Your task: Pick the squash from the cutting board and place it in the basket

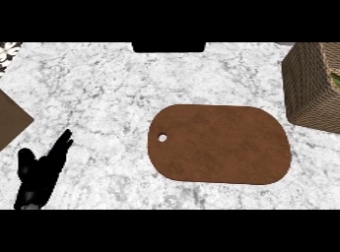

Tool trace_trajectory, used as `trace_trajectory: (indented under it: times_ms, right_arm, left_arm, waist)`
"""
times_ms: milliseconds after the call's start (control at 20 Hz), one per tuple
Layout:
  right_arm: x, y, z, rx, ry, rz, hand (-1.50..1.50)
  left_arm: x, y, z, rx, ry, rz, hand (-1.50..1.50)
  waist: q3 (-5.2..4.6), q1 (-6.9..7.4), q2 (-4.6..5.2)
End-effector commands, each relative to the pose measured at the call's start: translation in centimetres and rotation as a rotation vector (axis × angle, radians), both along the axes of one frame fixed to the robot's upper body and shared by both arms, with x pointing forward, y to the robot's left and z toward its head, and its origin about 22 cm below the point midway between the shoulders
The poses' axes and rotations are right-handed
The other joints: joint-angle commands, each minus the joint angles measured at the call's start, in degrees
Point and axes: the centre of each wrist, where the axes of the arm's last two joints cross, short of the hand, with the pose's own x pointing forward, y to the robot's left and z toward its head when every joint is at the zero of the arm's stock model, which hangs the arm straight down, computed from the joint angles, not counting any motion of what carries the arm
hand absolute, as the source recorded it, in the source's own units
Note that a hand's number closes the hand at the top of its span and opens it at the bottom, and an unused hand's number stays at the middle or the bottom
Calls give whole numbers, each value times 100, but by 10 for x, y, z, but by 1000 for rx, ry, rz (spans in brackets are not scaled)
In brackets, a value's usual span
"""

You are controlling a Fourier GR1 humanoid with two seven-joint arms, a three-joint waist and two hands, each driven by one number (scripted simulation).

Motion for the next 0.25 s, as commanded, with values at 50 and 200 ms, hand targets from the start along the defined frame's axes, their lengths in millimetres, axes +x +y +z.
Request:
trace_trajectory:
  times_ms: [50,200]
  right_arm:
    - [-35,-35,14,50,-56,-98,-150]
    - [-69,-62,20,53,-48,-109,-150]
  left_arm:
    - [-23,-1,-33,8,142,36,0]
    - [-18,-5,-27,-16,134,49,0]
  waist:
    - [-67,-48,61]
    - [-63,-92,56]
